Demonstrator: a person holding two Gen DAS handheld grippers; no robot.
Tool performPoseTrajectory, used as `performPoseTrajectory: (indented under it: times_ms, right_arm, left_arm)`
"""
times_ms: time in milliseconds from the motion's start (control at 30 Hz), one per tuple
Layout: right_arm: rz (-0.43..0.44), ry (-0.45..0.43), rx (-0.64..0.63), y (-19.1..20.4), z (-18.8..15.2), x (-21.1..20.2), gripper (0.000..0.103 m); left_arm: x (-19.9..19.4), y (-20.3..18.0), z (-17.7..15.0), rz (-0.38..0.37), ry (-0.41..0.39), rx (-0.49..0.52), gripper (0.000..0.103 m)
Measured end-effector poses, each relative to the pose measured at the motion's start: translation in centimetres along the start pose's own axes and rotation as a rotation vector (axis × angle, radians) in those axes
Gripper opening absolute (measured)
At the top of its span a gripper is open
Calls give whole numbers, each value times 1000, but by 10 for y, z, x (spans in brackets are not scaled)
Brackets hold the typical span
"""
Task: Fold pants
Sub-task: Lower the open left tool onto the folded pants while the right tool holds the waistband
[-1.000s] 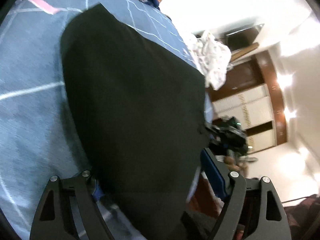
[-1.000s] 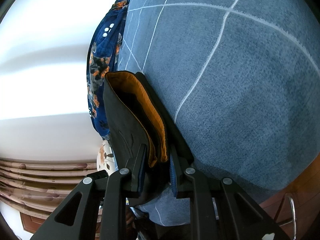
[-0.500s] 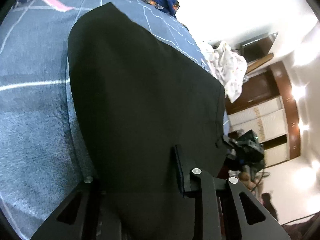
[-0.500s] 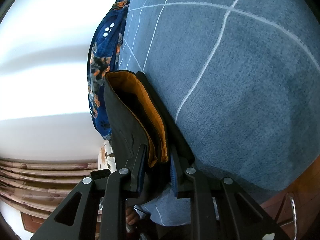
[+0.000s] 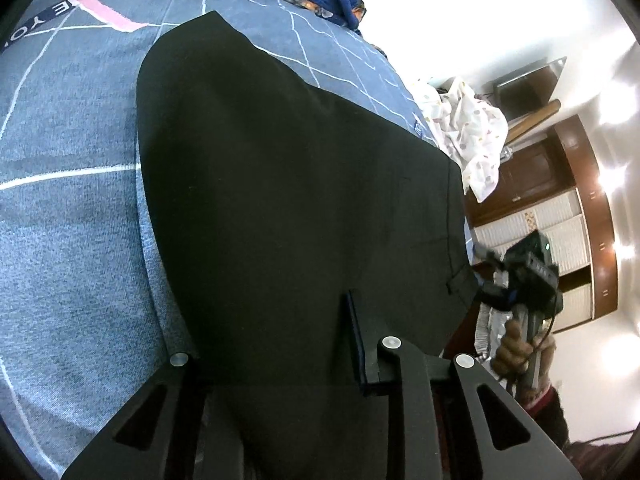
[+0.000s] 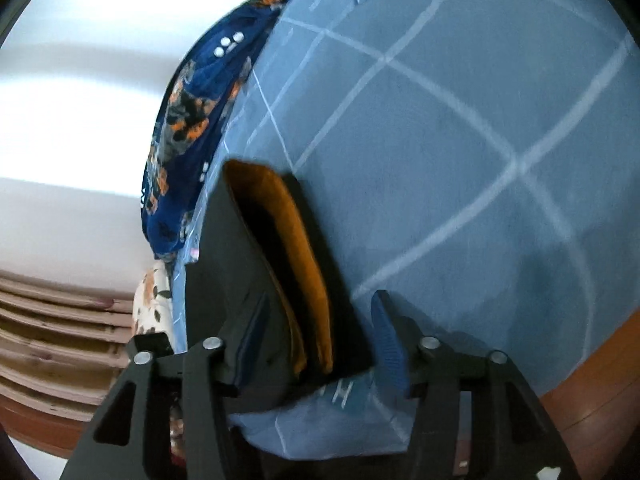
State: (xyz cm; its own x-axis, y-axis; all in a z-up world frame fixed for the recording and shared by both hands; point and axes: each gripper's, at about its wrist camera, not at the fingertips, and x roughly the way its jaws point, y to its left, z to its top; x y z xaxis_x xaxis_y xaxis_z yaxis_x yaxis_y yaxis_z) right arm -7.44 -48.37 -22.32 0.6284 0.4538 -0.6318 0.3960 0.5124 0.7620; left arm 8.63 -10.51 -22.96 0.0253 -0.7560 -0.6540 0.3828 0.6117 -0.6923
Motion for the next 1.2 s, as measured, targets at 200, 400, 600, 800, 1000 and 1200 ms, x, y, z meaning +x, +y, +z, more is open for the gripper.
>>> performPoseTrajectory:
  times_ms: [200, 400, 600, 800, 1000, 1200]
  right_arm:
    - [51, 108, -92, 13, 30, 24, 52]
    - [98, 251, -144, 15, 39, 59, 53]
    - [230, 368, -190, 30, 42, 75, 63]
    - [189, 381, -217, 21, 54, 84, 44]
    - [175, 433, -314, 46, 42, 94, 57]
    - [219, 398, -300, 34, 43, 90, 54]
  left_arm:
    - [3, -2, 3, 0, 3, -1, 24]
    - [1, -3, 3, 7, 4, 14, 24]
    - [2, -3, 4, 7, 4, 18, 24]
    - [2, -5, 4, 12, 8, 21, 24]
    - [2, -4, 6, 8, 12, 20, 24]
    - [2, -7, 5, 16, 9, 35, 24]
